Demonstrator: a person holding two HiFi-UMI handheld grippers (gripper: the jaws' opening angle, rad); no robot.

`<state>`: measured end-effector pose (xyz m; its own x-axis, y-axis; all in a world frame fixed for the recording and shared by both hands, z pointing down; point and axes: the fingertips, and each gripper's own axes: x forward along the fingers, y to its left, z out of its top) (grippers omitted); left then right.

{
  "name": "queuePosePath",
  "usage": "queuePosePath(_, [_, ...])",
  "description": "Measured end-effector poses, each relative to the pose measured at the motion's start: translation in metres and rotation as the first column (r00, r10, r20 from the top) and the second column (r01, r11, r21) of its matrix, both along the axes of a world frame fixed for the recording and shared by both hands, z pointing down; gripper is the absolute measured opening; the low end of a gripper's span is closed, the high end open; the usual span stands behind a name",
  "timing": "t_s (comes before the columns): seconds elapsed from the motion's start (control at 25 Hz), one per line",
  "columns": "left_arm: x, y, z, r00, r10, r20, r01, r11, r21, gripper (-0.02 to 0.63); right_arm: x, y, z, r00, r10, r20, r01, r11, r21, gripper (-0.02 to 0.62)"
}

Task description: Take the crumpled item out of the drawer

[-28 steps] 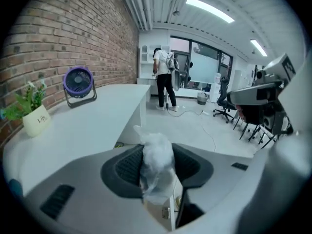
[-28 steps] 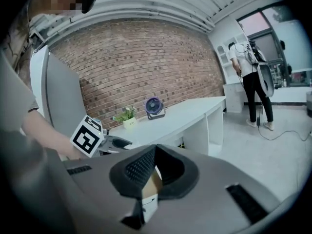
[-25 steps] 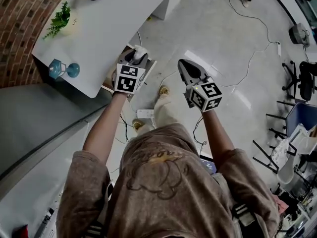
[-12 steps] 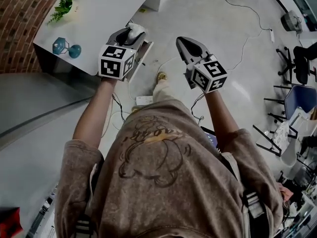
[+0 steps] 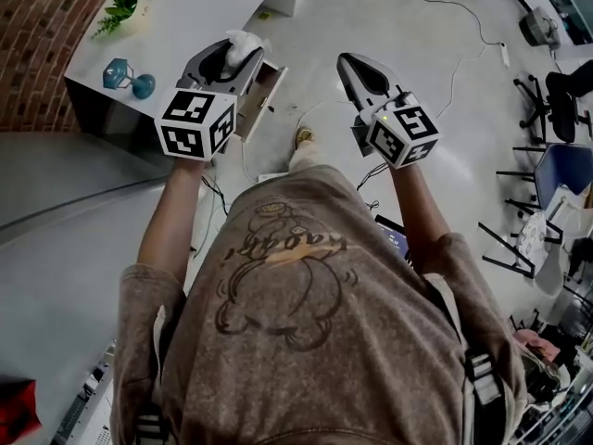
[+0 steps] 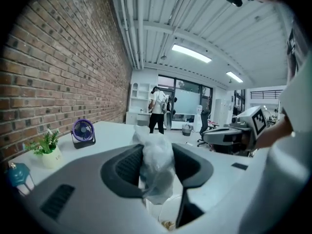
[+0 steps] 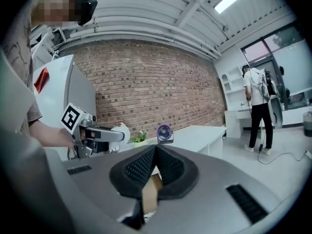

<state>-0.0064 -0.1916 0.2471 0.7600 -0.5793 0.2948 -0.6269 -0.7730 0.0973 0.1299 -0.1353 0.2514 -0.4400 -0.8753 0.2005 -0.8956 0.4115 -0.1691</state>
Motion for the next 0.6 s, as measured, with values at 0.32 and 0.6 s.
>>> queuePosePath(0.32, [-0.004,0.028,-0.02,0.991,0.022,-0.134,-0.017,0.999,0.036,0.173,-0.003,0.018,-0.003,0.999,0.038,0.007,-0.039,0.999,0.025,-0.003])
queuePosePath(0.6, [-0.011,0.027,-0.012,0.988,0.033,-0.149,-0.026,0.999,0.047,0.173,-0.005,0.023,0.001,0.998,0.061,0.009,-0.061,0.998,0.024,-0.003])
